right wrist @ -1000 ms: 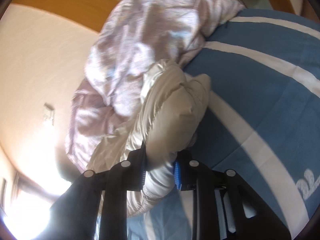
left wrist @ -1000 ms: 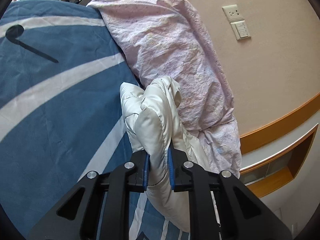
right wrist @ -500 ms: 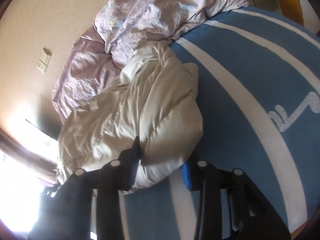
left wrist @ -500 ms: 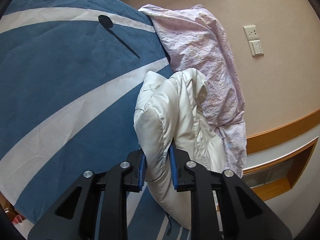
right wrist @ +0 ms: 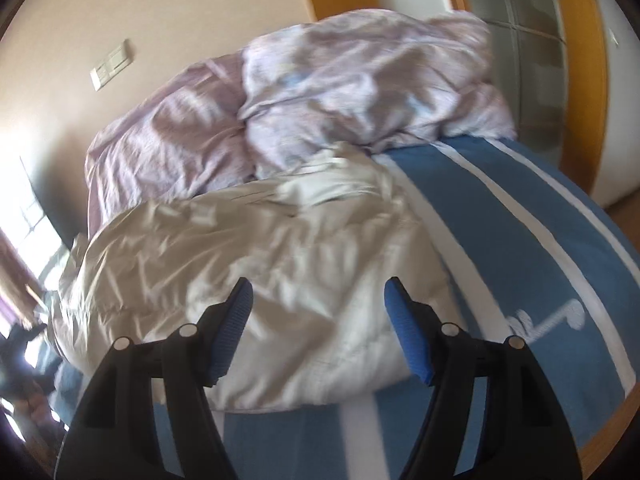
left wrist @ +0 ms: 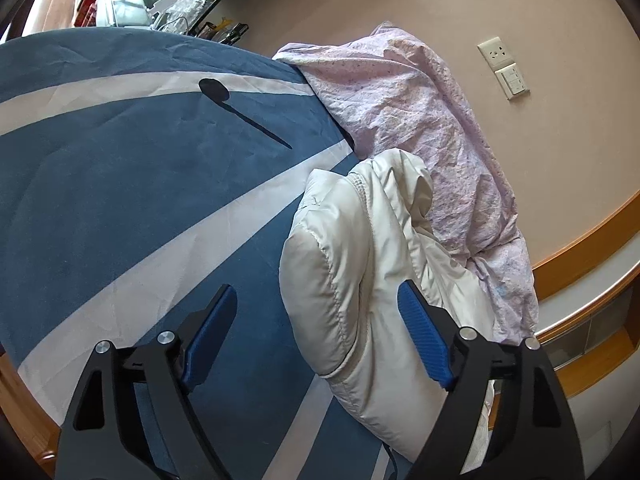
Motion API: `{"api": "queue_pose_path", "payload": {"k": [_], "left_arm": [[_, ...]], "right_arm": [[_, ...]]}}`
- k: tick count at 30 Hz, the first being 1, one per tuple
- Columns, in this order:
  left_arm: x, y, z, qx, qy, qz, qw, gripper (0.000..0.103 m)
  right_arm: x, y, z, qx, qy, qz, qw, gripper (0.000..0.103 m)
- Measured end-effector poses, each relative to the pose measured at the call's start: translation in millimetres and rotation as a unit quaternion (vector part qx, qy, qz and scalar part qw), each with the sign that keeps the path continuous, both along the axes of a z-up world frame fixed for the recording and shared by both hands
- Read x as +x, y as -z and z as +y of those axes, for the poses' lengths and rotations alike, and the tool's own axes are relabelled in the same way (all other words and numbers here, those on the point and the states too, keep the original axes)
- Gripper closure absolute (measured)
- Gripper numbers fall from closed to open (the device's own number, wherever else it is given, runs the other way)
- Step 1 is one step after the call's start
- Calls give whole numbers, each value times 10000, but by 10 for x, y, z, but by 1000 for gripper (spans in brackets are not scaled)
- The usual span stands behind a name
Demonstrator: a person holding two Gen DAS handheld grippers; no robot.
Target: Fold large clothes
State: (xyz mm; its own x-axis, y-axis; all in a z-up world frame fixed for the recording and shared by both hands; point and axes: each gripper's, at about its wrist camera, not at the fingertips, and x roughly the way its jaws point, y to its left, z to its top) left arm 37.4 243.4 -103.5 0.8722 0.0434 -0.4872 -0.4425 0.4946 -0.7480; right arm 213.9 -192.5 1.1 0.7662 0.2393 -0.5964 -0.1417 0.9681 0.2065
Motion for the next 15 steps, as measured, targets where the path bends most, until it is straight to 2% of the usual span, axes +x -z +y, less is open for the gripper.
{"api": "queue_pose_path", "payload": {"k": [3,10,15], "left_arm": [[1,-25,-45,235,-84,80,9997,18],[36,-31,-130,471,-28,158,9988,18],[112,-20,-183,510,160,234,9983,18]], "right_arm": [[45,37,242,-230,-192,-46,9995,35],[17,176,517,-509,-480,61,9975,49],[-51,172,800,-664,-800,-73,9946,50]]}}
